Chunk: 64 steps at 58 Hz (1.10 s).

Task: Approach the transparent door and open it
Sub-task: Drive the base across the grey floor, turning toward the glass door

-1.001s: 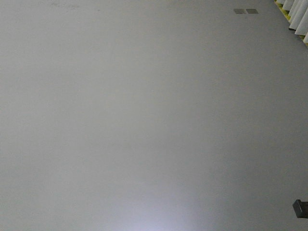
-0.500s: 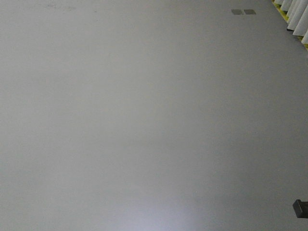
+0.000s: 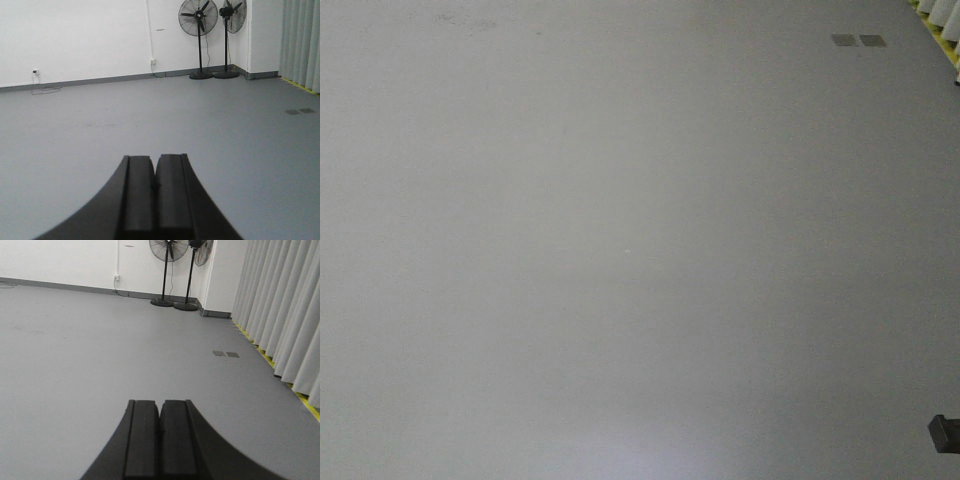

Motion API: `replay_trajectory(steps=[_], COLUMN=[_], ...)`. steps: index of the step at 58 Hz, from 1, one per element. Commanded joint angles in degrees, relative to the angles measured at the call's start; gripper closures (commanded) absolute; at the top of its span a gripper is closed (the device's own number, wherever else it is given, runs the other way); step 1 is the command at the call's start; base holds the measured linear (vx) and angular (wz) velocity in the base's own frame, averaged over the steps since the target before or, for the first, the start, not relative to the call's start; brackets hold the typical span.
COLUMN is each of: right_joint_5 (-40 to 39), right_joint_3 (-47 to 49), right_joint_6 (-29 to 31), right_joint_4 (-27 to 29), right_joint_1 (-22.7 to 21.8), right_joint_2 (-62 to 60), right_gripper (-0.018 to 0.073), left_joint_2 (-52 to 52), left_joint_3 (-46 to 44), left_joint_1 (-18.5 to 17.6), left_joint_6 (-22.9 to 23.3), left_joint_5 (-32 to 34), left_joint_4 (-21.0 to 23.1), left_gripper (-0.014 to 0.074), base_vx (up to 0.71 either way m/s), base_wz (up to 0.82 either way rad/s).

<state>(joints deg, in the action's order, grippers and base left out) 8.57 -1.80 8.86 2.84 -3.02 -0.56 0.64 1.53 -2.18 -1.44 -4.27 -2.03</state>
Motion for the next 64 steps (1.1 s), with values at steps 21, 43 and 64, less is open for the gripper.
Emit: replay_trajectory(steps=[21, 43, 64], right_joint_5=[-4.9, -4.9, -4.7], right_joint_3=[-0.7, -0.7, -0.7], right_joint_6=[0.1, 0.1, 0.1], right_joint_4=[-0.3, -0.3, -0.3], right_joint_1=[-0.2, -0.2, -0.2], right_joint_2=[-0.8, -0.8, -0.8], right_gripper=[0.0567, 0.0567, 0.0567], left_joint_2=[0.2, 0.2, 0.2], left_joint_3=[1.8, 1.8, 1.8], left_joint_1=[-0.2, -0.2, -0.2], left_joint_6=[0.5, 0.5, 0.5], left_joint_5=[4.6, 4.6, 4.6], left_joint_4=[0.1, 0.1, 0.1], left_gripper=[0.0602, 0.0602, 0.0602], base_vx=[0.52, 0.69, 0.75], base_wz=[0.01, 0.03, 0.11])
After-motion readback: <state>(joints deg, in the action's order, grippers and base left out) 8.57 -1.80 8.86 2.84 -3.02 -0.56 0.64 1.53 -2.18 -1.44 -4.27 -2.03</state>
